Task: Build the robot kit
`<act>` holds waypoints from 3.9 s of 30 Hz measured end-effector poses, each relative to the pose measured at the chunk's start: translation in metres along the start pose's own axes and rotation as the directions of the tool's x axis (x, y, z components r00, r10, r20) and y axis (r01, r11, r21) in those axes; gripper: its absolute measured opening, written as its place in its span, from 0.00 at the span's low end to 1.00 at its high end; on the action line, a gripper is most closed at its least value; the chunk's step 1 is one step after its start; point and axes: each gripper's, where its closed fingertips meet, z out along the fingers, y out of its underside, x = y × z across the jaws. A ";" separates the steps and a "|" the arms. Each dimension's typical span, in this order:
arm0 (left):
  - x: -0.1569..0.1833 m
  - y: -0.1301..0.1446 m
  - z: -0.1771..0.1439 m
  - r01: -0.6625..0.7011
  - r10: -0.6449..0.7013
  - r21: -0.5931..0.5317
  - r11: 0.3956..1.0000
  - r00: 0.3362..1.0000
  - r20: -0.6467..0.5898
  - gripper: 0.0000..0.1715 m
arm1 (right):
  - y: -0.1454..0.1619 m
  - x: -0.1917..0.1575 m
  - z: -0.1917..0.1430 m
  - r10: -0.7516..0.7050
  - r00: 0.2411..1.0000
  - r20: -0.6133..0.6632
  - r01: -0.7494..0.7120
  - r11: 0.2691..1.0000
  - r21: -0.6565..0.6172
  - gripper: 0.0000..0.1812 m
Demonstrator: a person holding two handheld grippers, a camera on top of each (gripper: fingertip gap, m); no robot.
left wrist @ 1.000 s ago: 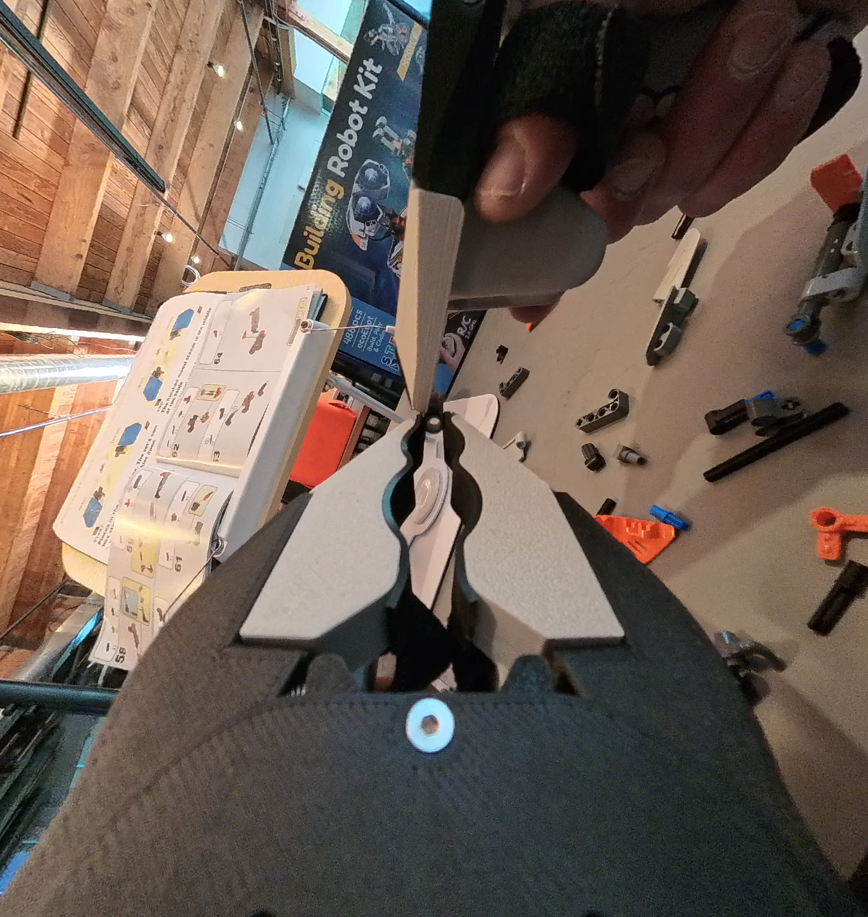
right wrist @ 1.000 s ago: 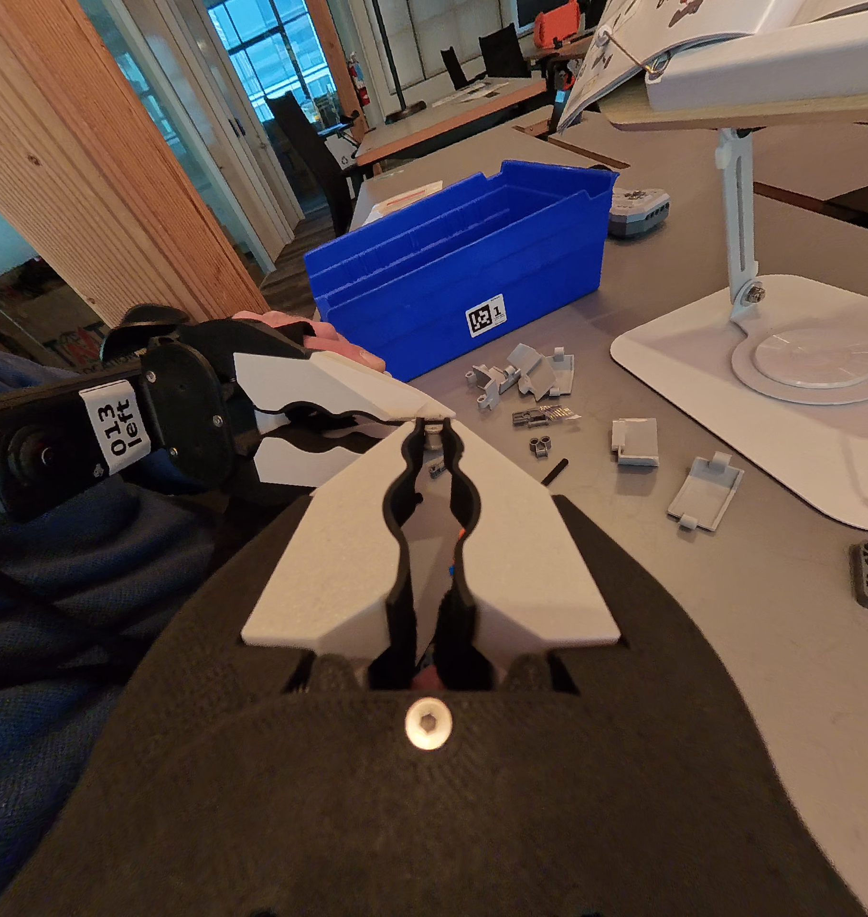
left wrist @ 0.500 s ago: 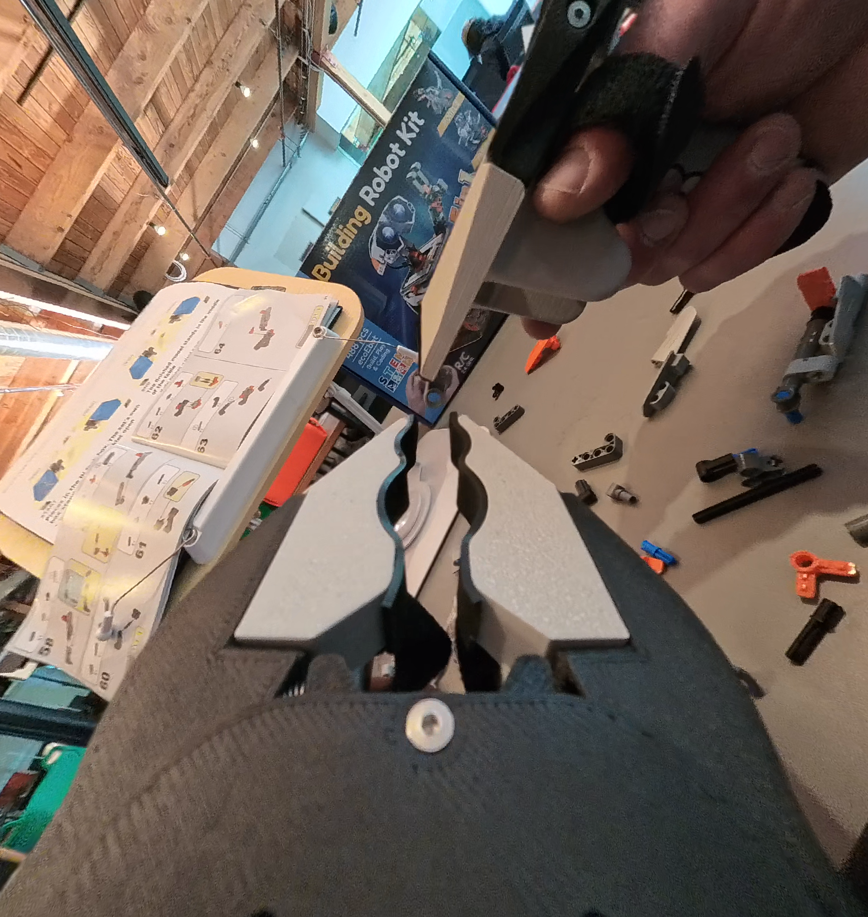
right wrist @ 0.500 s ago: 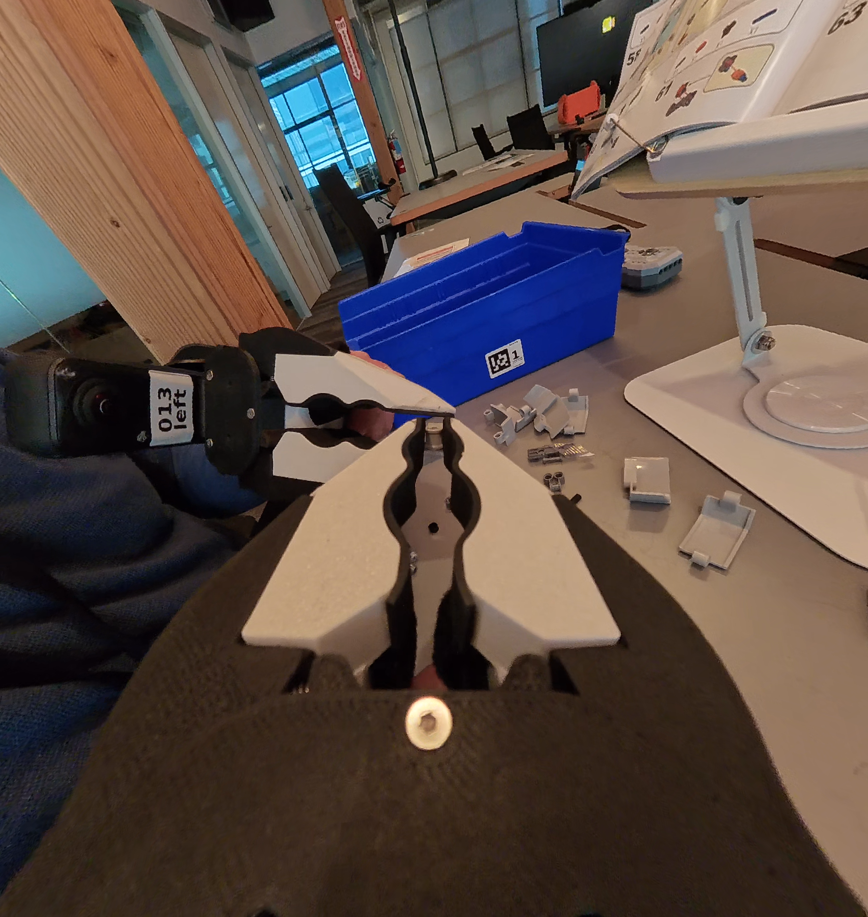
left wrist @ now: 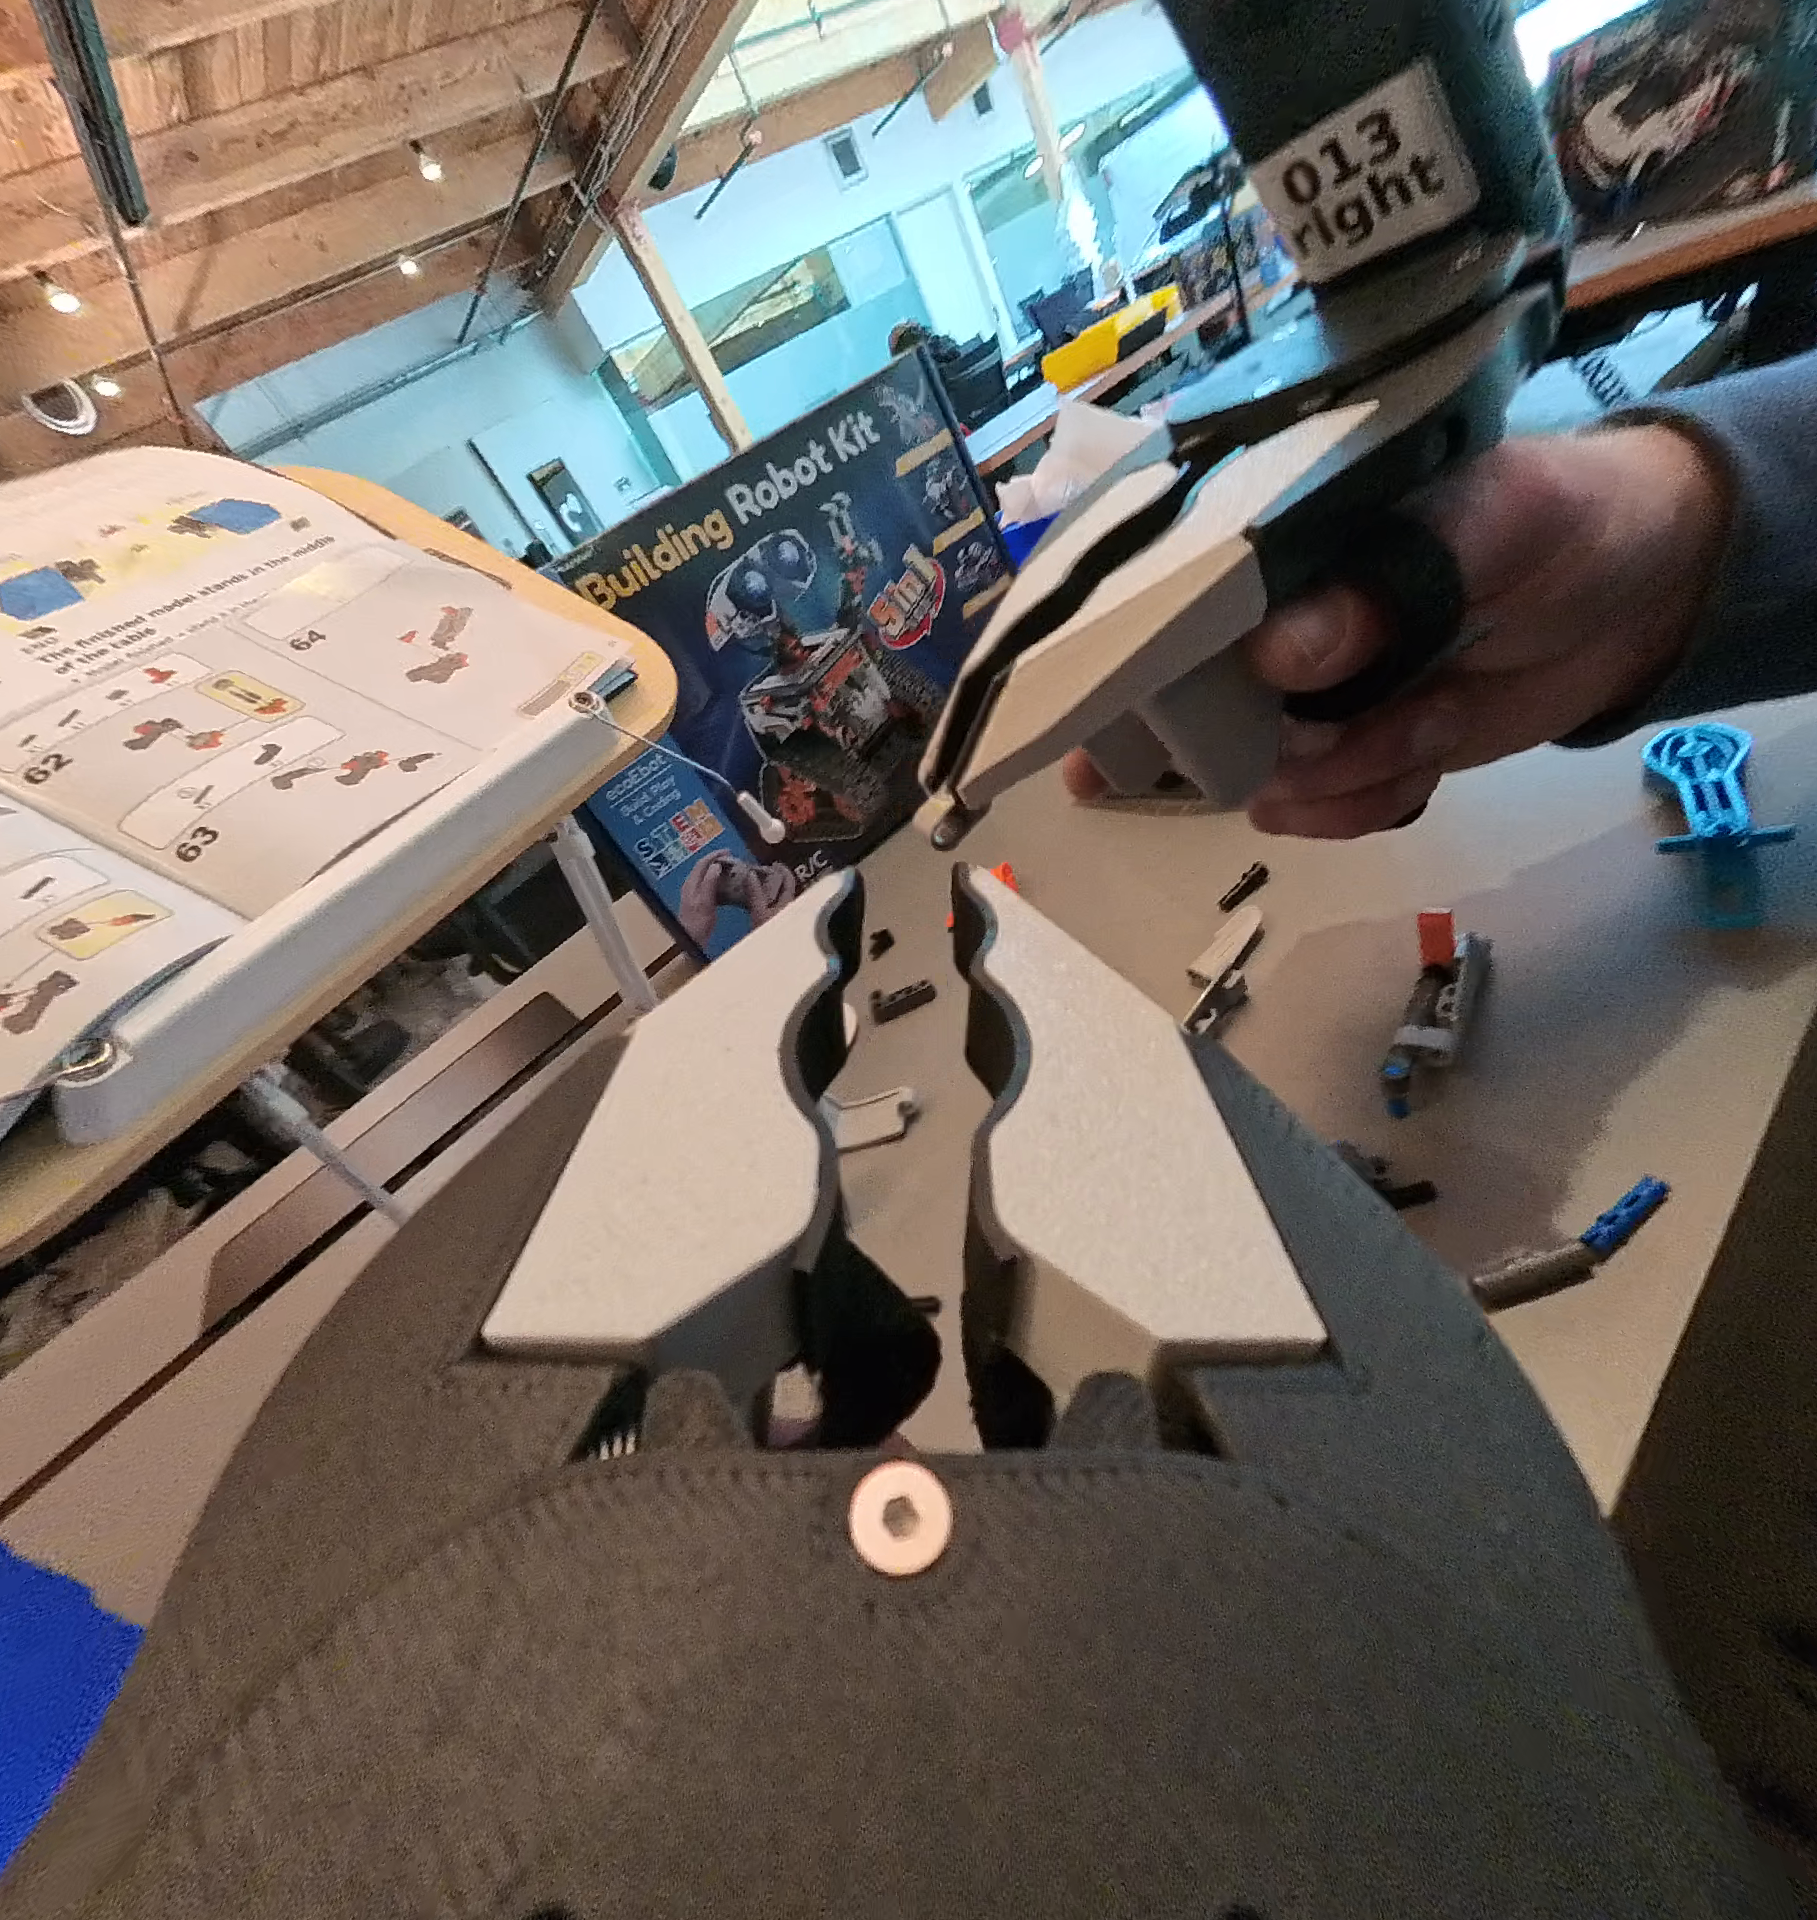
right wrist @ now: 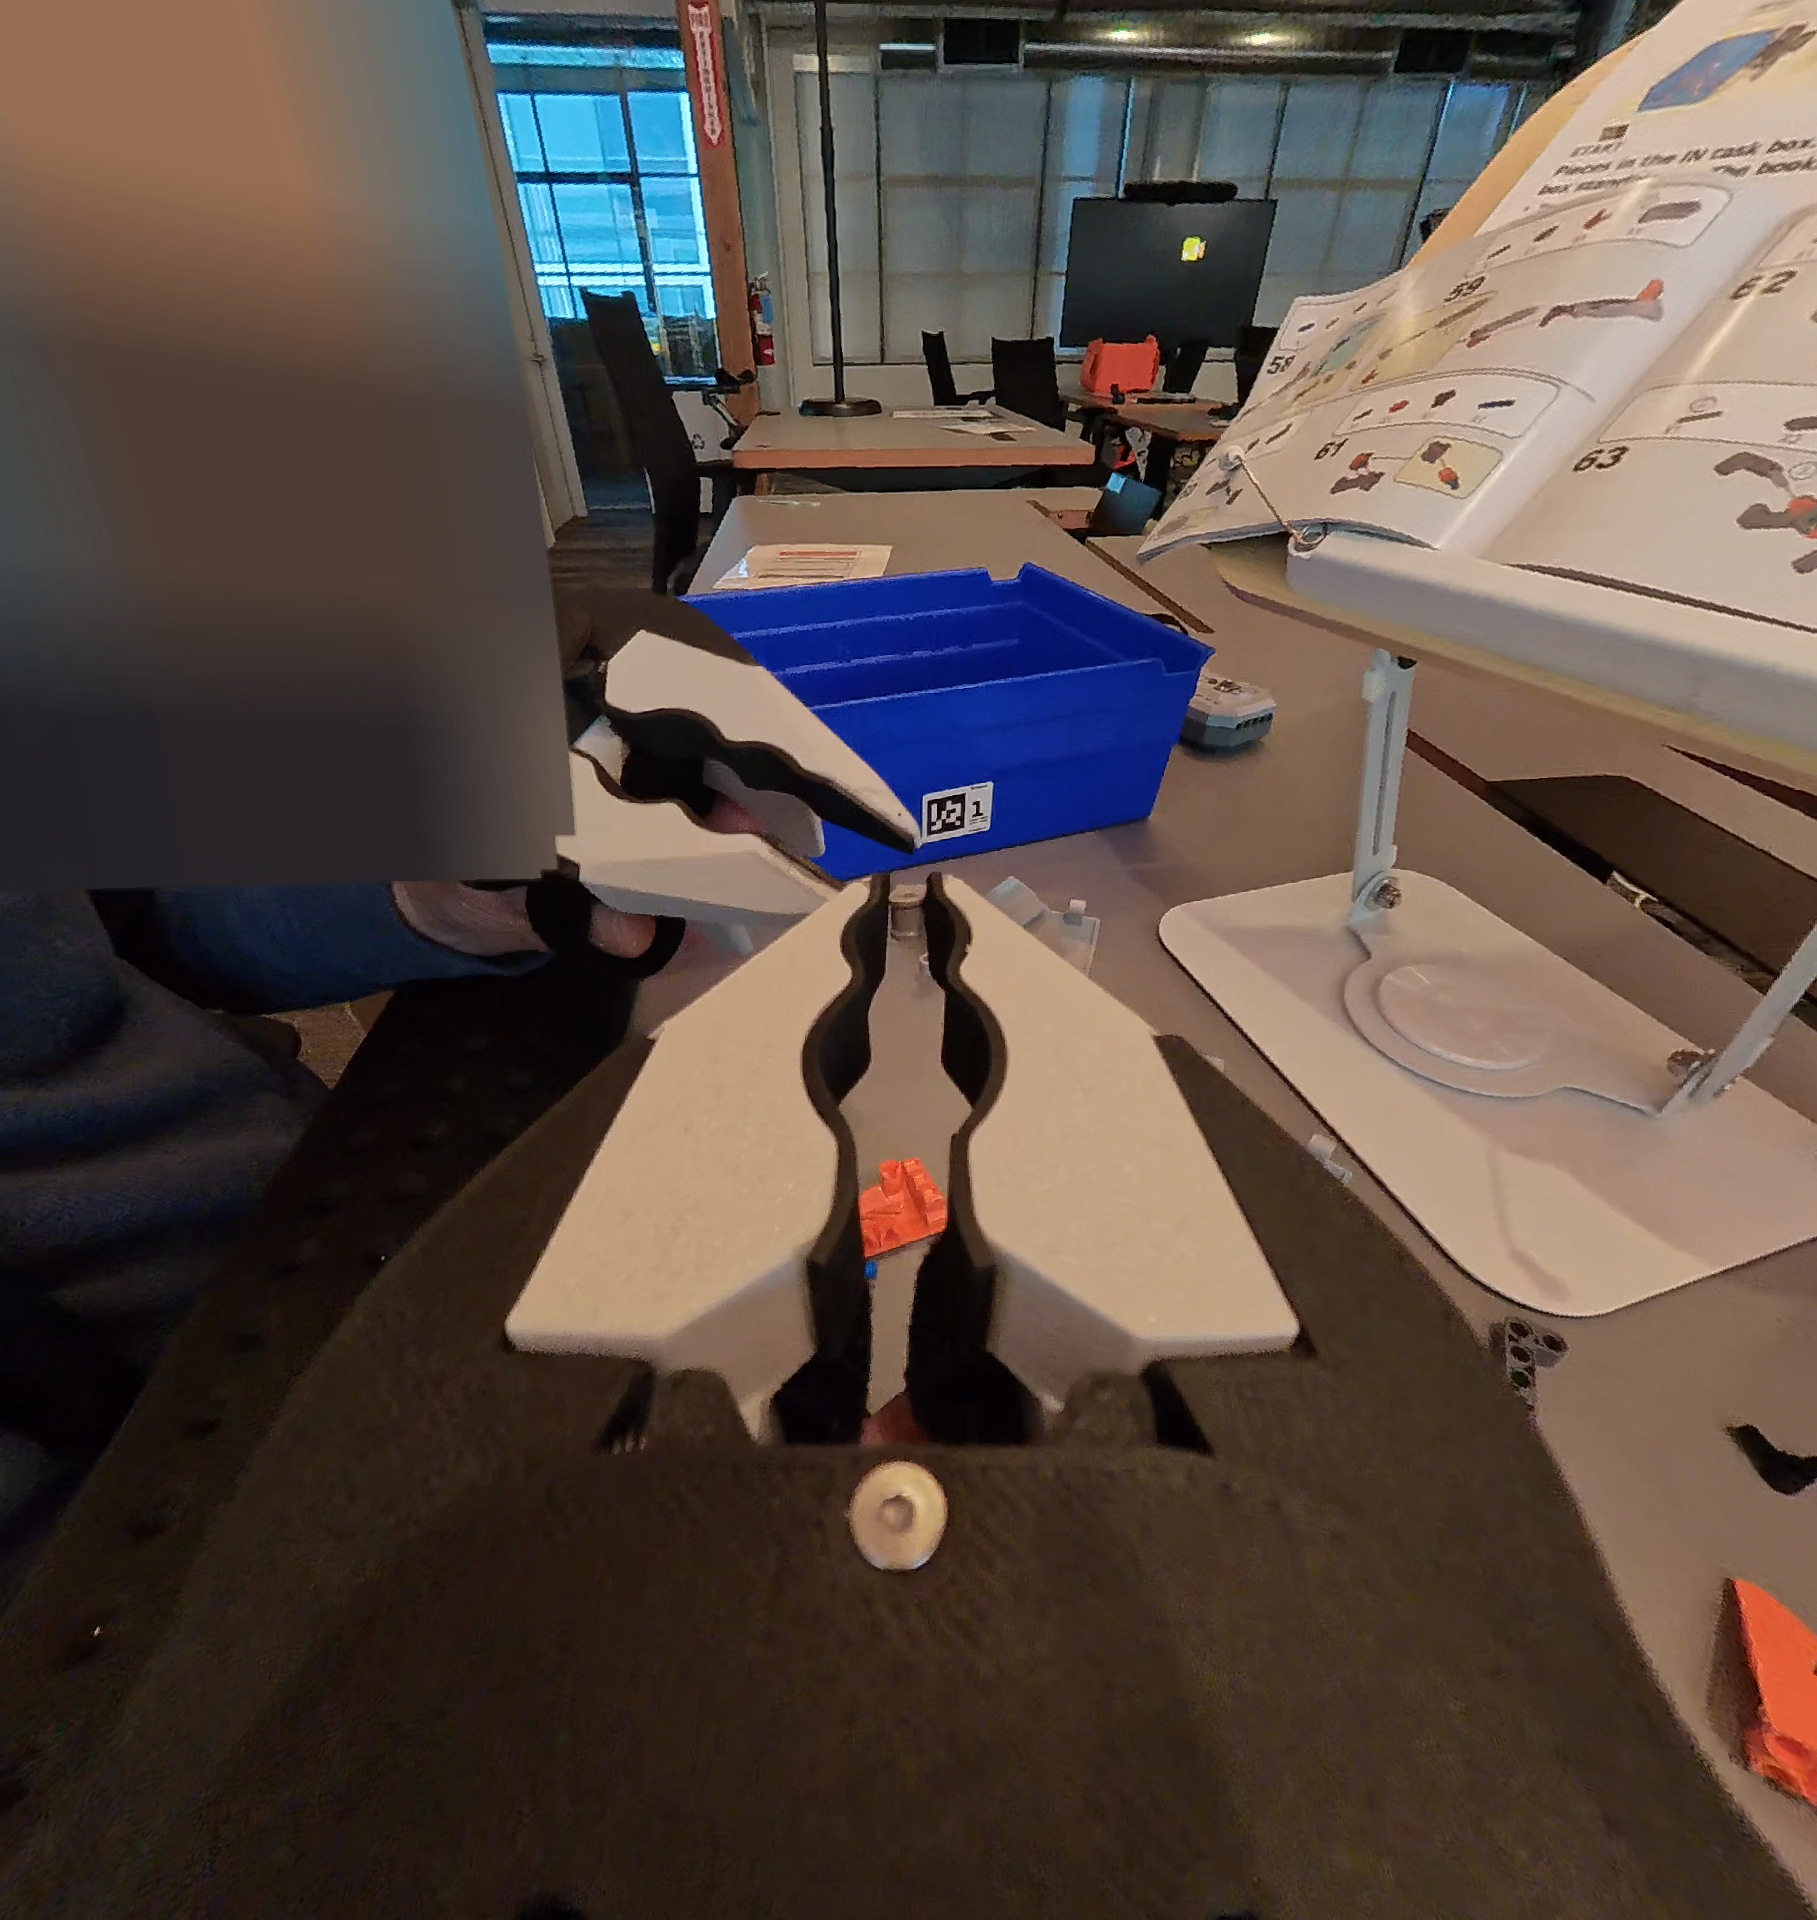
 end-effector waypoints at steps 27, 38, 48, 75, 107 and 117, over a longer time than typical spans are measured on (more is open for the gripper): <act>0.028 -0.012 -0.012 0.311 -0.266 0.060 0.949 0.885 -0.382 0.05 | 0.002 -0.034 -0.001 -0.044 0.980 0.194 0.047 0.999 -0.012 0.02; 0.035 0.005 -0.007 0.168 -0.162 -0.011 0.986 0.928 -0.336 0.05 | 0.022 -0.029 -0.002 -0.204 0.969 0.140 0.228 0.954 -0.192 0.03; 0.037 0.008 -0.006 0.147 -0.145 -0.020 0.989 0.932 -0.332 0.05 | 0.026 -0.028 -0.003 -0.226 0.964 0.137 0.252 0.943 -0.218 0.02; 0.040 0.013 -0.003 0.157 -0.164 -0.046 0.987 0.933 -0.322 0.05 | 0.033 -0.026 -0.006 -0.268 0.955 0.130 0.294 0.916 -0.271 0.02; 0.027 0.059 0.008 0.233 -0.300 -0.283 0.930 0.929 -0.218 0.07 | 0.157 0.060 -0.041 -0.032 0.993 -0.113 -0.062 0.678 -0.732 0.03; 0.027 0.064 0.008 0.235 -0.309 -0.304 0.923 0.923 -0.227 0.08 | 0.131 0.049 -0.055 -0.069 0.996 -0.049 0.012 0.690 -0.724 0.10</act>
